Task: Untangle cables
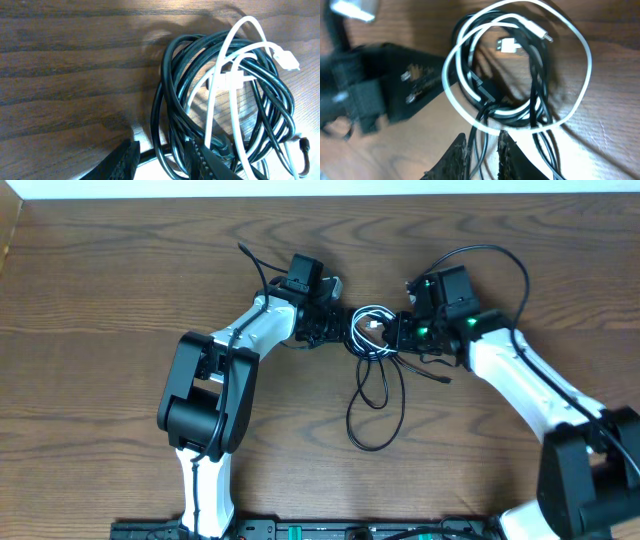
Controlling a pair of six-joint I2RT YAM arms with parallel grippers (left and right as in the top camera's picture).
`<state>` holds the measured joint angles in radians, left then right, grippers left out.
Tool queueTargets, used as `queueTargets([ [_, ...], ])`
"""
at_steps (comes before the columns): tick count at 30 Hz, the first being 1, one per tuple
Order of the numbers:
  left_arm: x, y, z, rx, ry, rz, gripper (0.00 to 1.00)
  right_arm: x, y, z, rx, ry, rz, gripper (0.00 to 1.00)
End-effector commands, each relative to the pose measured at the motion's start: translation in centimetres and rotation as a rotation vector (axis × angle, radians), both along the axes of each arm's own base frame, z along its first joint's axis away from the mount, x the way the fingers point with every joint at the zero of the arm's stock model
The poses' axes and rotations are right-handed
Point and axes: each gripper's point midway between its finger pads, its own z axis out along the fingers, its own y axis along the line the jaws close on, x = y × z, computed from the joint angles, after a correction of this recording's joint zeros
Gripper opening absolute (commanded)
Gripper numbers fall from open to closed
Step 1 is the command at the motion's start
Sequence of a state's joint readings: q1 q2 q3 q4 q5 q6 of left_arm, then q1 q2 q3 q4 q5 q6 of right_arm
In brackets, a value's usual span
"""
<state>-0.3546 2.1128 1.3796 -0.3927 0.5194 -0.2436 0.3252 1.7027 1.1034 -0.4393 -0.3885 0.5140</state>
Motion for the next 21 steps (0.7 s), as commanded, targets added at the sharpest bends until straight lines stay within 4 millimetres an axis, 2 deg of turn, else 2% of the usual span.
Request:
queueTargets([
  [1, -1.9, 3.0, -4.8, 0.154, 0.088, 0.042, 0.36, 0.0, 0.3, -2.4, 0.010, 0.089, -0.088, 0.18],
  [5, -1.9, 3.0, -4.8, 0.154, 0.088, 0.042, 0.36, -0.3, 0.3, -5.0, 0.028, 0.207, -0.183, 0.18],
  [9, -2.0, 3.1, -4.8, 0.156, 0.091, 0.042, 0.36, -1.2, 0.9, -6.4, 0.069, 0.310, -0.215, 0.25],
  [13, -2.0, 3.1, -4.8, 0.156, 0.091, 0.042, 0.36, -2.0, 0.9, -6.9, 0.086, 0.400, -0.293, 0.24],
  [18, -2.0, 3.1, -4.8, 0.156, 0.091, 0.042, 0.37, -1.1, -0.2, -7.4, 0.065, 0.414, -0.454, 0.19],
  [21, -2.0, 3.1, -4.8, 0.156, 0.091, 0.042, 0.36, -0.6, 0.3, -7.0, 0.107, 0.427, -0.498, 0.17],
])
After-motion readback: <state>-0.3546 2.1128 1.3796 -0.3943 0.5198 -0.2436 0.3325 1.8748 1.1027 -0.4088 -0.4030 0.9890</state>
